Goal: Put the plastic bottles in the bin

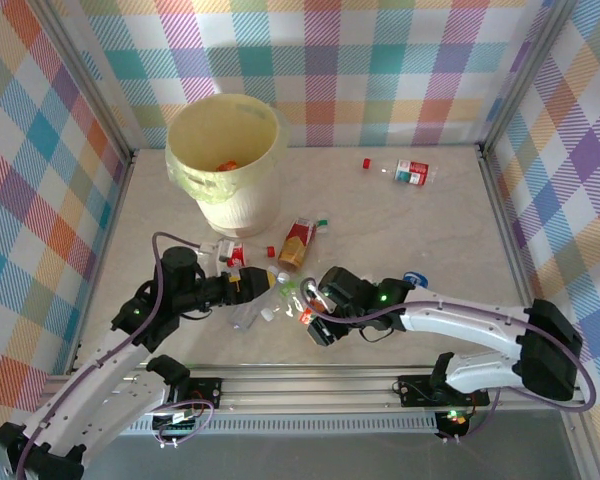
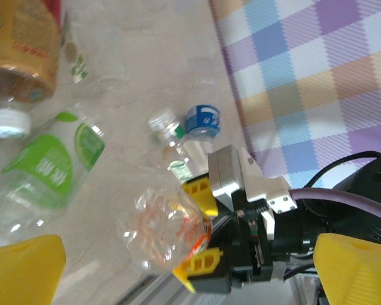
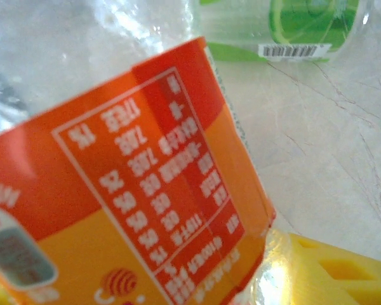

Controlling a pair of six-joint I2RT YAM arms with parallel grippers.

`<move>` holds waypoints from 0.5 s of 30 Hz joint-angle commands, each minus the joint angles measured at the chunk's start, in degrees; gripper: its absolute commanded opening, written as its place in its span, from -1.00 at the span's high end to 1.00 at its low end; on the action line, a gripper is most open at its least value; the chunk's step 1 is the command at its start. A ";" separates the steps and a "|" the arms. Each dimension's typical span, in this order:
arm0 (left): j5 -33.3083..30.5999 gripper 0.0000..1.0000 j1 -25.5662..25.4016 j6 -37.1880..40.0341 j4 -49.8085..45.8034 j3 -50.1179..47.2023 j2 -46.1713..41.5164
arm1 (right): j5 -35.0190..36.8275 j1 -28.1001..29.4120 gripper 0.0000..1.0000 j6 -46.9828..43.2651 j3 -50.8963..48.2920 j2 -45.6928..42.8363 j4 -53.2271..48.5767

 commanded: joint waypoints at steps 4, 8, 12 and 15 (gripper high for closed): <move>-3.97 -1.00 -6.99 -1.76 17.61 -3.20 1.81 | -12.81 -2.37 -0.24 2.83 3.14 -3.08 2.77; -5.82 -1.00 -9.89 0.81 19.19 -3.21 2.24 | -18.13 -3.94 -0.24 3.99 4.82 -3.93 2.53; -4.29 -1.00 -11.55 1.42 21.33 -3.51 3.20 | -23.54 -5.86 -0.23 5.43 4.92 -5.24 4.22; -3.17 -1.00 -12.54 1.68 22.29 -3.38 4.18 | -26.94 -7.23 -0.23 6.40 4.53 -6.07 6.38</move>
